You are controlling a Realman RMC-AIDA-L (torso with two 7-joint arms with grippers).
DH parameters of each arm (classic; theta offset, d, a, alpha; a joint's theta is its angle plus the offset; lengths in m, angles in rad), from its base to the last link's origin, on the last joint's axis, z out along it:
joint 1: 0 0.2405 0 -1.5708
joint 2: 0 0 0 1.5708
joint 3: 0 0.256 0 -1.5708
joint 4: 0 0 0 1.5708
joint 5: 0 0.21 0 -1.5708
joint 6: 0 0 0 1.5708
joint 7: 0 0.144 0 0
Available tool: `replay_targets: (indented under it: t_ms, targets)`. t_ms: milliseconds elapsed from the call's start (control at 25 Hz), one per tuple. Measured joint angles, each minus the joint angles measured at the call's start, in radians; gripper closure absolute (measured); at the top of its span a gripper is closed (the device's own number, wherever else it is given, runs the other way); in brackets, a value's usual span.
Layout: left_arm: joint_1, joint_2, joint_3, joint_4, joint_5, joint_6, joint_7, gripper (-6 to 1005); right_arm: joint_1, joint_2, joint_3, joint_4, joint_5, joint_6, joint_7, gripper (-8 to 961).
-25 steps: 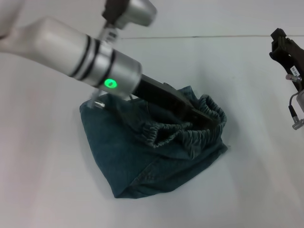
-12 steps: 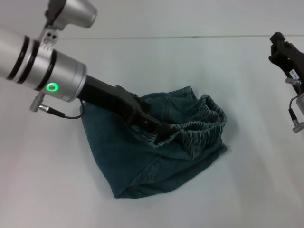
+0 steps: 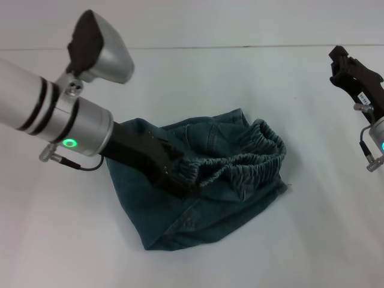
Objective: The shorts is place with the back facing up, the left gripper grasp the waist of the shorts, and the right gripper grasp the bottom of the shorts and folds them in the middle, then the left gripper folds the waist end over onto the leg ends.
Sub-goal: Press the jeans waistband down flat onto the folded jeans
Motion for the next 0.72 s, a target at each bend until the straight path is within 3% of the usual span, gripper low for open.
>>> replay_targets:
  t_ms: [280,600,720]
  targets:
    - [0.02,-0.011,0.08,-0.011,-0.008,-0.135,0.0,110,-0.002,0.0,-0.003,-0.001,0.0,0.009,0.0,944]
    - [0.029,-0.01,0.078,-0.002,-0.06,-0.167,0.022,136,-0.005,0.0,-0.014,-0.001,0.0,0.038,0.0,943]
    - [0.031,-0.01,0.078,0.0,-0.079,-0.169,0.045,362,-0.006,0.0,-0.014,-0.001,0.0,0.046,0.0,943]
